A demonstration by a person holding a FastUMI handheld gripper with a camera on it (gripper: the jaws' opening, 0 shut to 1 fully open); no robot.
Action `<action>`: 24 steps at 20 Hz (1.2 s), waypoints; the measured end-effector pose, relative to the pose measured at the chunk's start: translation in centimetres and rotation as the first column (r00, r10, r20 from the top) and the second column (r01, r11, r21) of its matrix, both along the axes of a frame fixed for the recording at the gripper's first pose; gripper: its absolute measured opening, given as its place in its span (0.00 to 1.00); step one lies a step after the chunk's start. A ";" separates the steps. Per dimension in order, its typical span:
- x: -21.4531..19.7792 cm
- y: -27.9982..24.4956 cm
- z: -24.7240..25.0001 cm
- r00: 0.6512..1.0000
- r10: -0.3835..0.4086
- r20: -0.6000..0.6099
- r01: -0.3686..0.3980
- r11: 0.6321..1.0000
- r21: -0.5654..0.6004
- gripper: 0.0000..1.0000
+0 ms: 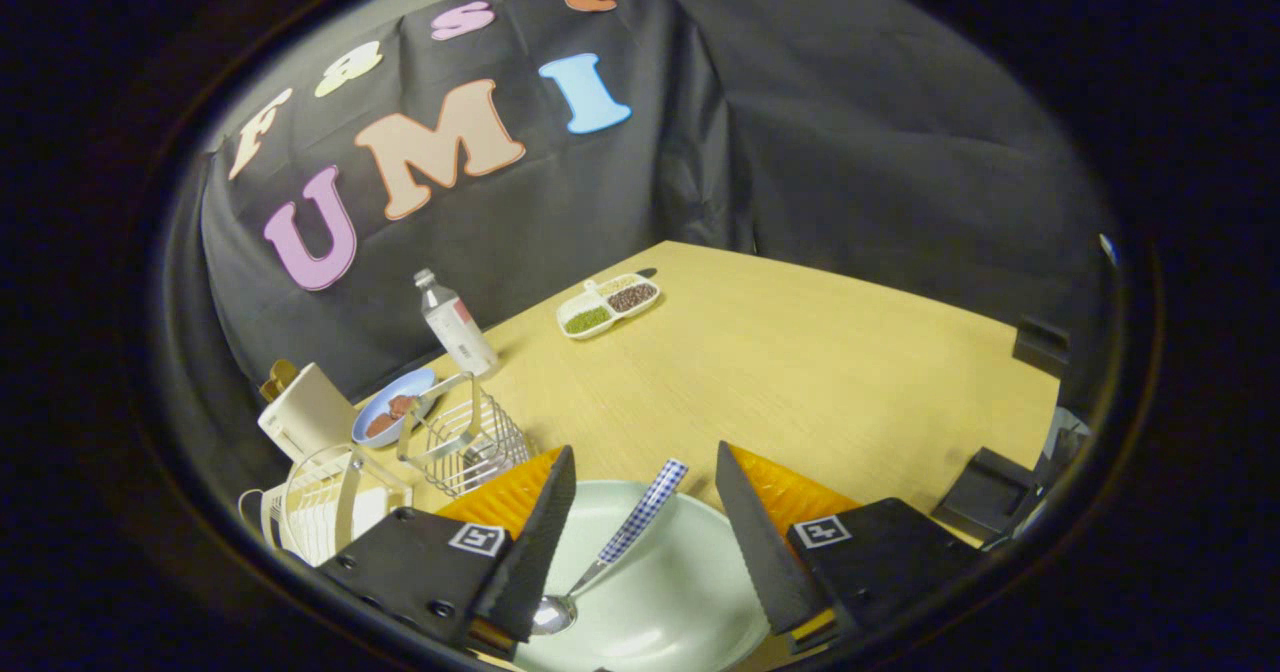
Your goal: Take the plate from the dish rack, then take the spoon from the basket and place it into the plate.
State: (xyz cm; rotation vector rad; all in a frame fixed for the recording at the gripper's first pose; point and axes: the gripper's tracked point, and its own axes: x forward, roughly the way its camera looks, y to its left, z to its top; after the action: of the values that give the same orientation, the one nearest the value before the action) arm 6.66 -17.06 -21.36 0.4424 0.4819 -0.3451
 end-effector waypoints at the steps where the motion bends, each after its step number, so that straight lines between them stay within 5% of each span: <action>1: 0.1 0.0 0.6 1.000 0.010 0.009 -0.010 1.000 -0.029 0.73; 6: 0.8 2.2 3.9 0.982 0.187 0.010 -0.176 0.943 -0.284 1.00; 9: 0.8 5.5 6.9 0.948 0.314 0.056 -0.272 0.886 -0.376 1.00; 13: -0.4 10.9 11.7 0.876 0.438 0.200 -0.342 0.859 -0.382 1.00; 24: -5.6 18.1 18.7 0.751 0.557 0.354 -0.393 0.808 -0.438 1.00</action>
State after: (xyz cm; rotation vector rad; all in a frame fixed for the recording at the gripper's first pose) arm 1.04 1.05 -2.71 0.0393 0.0393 0.1955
